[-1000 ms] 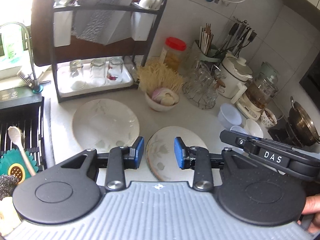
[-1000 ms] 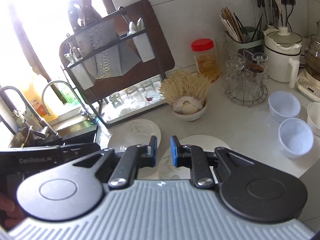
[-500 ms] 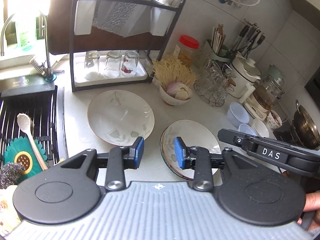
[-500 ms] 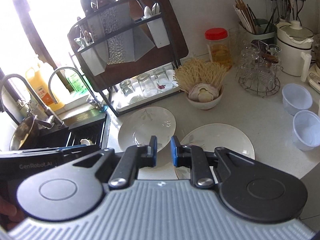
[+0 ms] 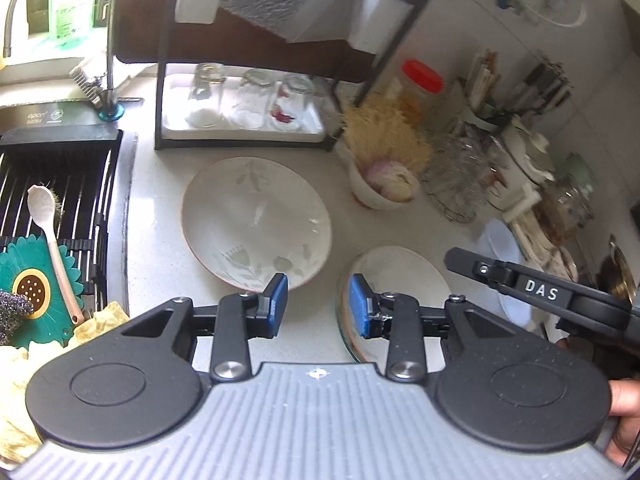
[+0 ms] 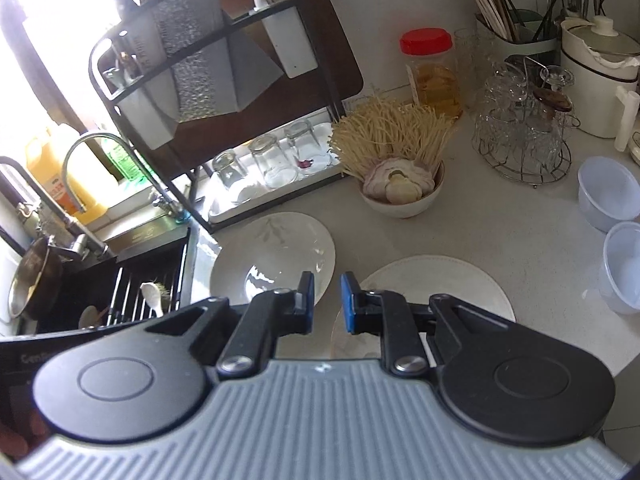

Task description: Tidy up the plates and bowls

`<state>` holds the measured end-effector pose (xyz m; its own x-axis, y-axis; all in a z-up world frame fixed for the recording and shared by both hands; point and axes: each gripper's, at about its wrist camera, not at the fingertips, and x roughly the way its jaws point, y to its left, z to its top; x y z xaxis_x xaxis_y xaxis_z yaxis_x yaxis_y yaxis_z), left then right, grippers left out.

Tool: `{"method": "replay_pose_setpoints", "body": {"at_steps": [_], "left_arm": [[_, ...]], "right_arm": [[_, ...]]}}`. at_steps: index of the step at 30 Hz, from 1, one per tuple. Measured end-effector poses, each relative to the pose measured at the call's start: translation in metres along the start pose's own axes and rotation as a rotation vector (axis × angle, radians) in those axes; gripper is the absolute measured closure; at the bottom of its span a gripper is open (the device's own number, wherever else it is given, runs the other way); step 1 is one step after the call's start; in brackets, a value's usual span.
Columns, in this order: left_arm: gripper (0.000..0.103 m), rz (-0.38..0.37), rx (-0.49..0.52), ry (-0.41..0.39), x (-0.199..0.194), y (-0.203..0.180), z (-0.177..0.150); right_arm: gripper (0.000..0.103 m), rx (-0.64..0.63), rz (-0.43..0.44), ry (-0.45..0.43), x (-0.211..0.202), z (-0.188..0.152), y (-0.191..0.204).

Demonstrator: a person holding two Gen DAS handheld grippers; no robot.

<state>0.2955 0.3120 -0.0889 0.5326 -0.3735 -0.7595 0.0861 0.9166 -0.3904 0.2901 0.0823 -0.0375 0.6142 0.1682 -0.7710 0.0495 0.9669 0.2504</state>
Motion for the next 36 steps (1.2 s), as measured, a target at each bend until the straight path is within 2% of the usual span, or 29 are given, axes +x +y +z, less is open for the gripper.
{"method": "replay_pose_setpoints", "body": {"at_steps": [4, 6, 8, 9, 10, 14, 21, 29, 33, 36], "left_arm": [[0.056, 0.031, -0.026, -0.002, 0.021, 0.009, 0.014], [0.055, 0.047, -0.036, 0.001, 0.032, 0.015, 0.020], [0.053, 0.070, -0.052, 0.005, 0.042, 0.023, 0.026], [0.051, 0.082, -0.060, 0.005, 0.047, 0.027, 0.029], [0.048, 0.094, -0.069, 0.005, 0.051, 0.031, 0.031], [0.040, 0.136, -0.068, 0.018, 0.069, 0.044, 0.039], [0.040, 0.197, -0.106, 0.069, 0.105, 0.071, 0.048], [0.042, 0.202, -0.150, 0.113, 0.138, 0.100, 0.057], [0.052, 0.234, -0.140, 0.131, 0.152, 0.105, 0.061], [0.057, 0.213, -0.160, 0.140, 0.157, 0.112, 0.062]], "right_arm": [[0.084, -0.003, 0.026, 0.030, 0.022, 0.015, -0.006], [0.084, -0.014, 0.029, 0.050, 0.034, 0.021, -0.007], [0.069, -0.025, 0.017, 0.067, 0.046, 0.025, -0.008], [0.055, -0.028, 0.021, 0.068, 0.051, 0.027, -0.008], [0.051, -0.032, 0.032, 0.070, 0.056, 0.028, -0.009], [0.052, -0.032, 0.054, 0.116, 0.083, 0.033, -0.009], [0.052, -0.023, 0.084, 0.203, 0.134, 0.034, -0.010], [0.052, -0.043, 0.094, 0.257, 0.183, 0.044, -0.010], [0.063, -0.043, 0.103, 0.283, 0.204, 0.046, -0.011], [0.072, -0.036, 0.111, 0.315, 0.214, 0.044, -0.012]]}}
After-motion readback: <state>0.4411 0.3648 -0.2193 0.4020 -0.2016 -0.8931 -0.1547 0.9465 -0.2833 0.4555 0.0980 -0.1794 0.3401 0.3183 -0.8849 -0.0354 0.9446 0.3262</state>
